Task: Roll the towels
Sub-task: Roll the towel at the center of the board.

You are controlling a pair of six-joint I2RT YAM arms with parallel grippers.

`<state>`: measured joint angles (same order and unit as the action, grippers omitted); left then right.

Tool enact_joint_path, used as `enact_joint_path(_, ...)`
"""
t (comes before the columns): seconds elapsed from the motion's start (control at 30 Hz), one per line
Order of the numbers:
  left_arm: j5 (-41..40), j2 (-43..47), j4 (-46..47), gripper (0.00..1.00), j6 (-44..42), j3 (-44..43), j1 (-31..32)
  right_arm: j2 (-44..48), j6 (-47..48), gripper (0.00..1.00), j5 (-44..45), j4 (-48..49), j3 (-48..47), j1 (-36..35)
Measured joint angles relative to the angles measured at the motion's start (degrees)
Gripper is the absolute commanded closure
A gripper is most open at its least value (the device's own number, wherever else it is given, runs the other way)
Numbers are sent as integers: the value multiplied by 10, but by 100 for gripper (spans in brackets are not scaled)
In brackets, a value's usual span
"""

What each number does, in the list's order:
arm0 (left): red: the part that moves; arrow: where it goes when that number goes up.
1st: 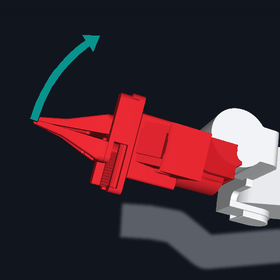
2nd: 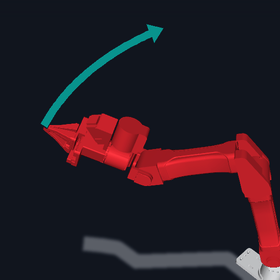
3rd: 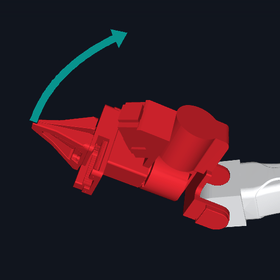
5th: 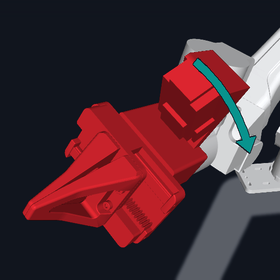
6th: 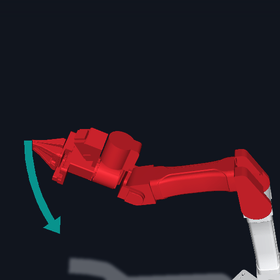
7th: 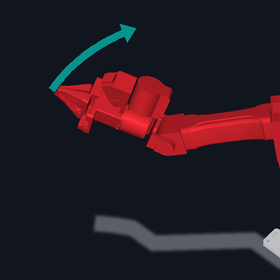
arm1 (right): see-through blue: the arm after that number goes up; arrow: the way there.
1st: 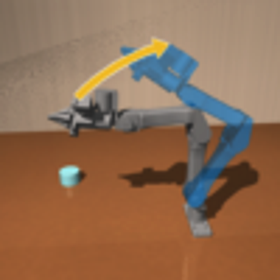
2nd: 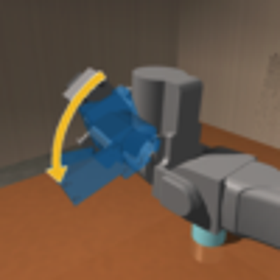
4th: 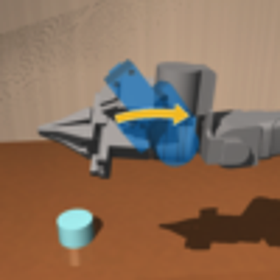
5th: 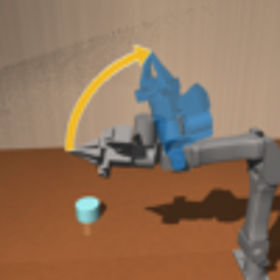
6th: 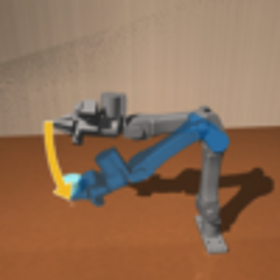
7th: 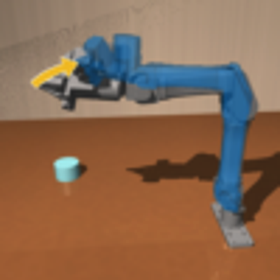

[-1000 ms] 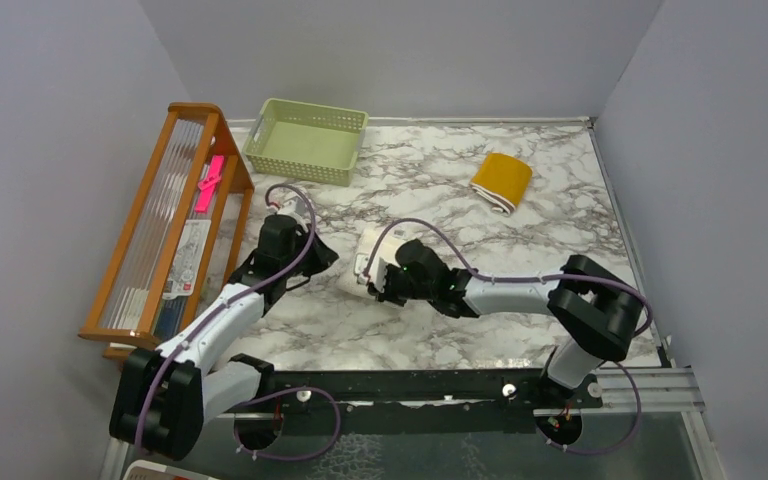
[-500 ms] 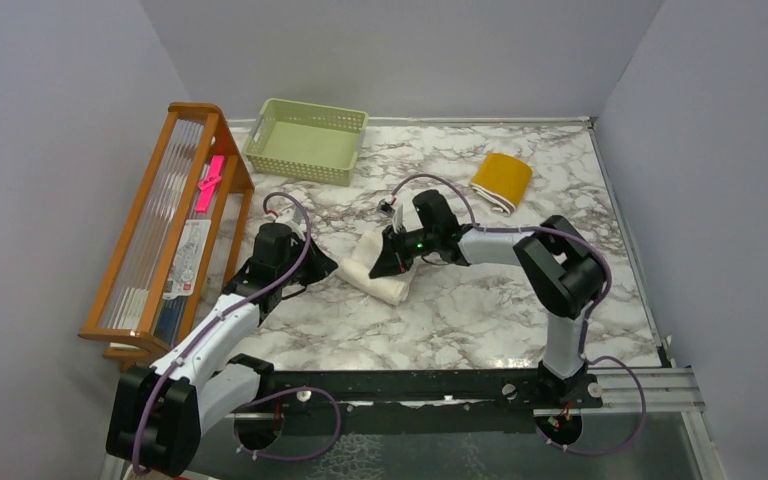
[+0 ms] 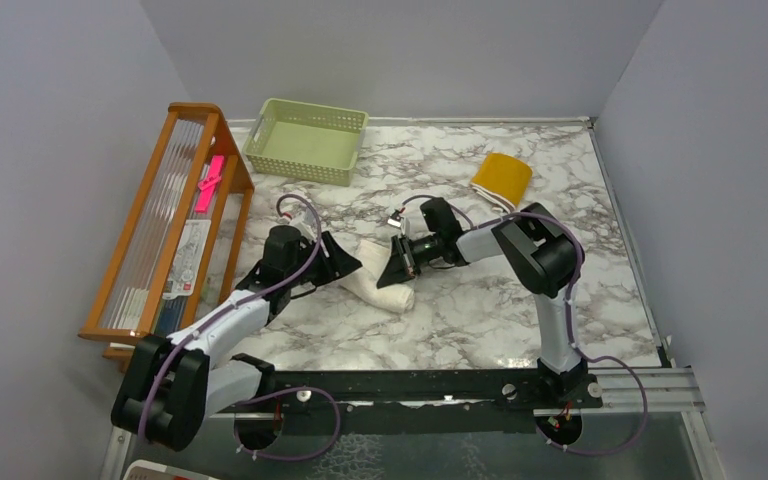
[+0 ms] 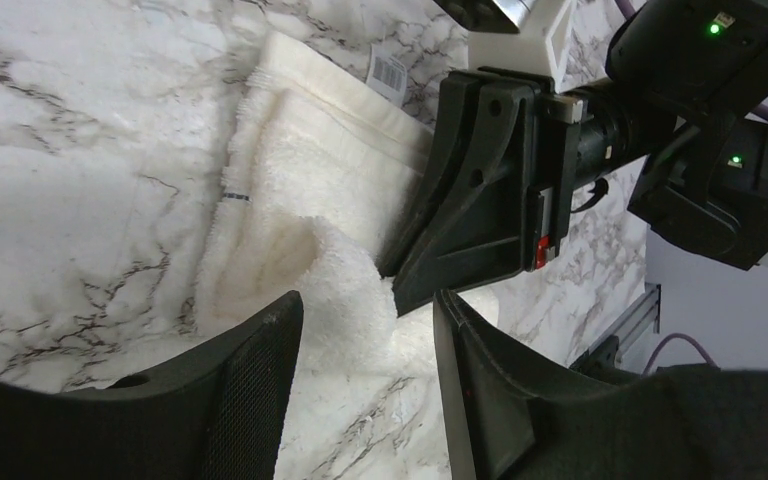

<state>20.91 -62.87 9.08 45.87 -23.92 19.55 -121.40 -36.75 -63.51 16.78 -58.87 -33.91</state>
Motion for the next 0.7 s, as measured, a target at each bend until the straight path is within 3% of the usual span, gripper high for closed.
enact_joint_path(0.6, 84, -184, 194, 47, 45, 12, 23, -8, -1, 99, 20, -55, -24, 4)
enact_joint_path(0.63, 84, -196, 208, 47, 45, 12, 23, -6, 6, 95, 26, -69, -28, 4)
enact_joint_path(0.7, 84, -213, 231, 47, 44, 12, 23, 7, 27, 76, 46, -100, -33, 4)
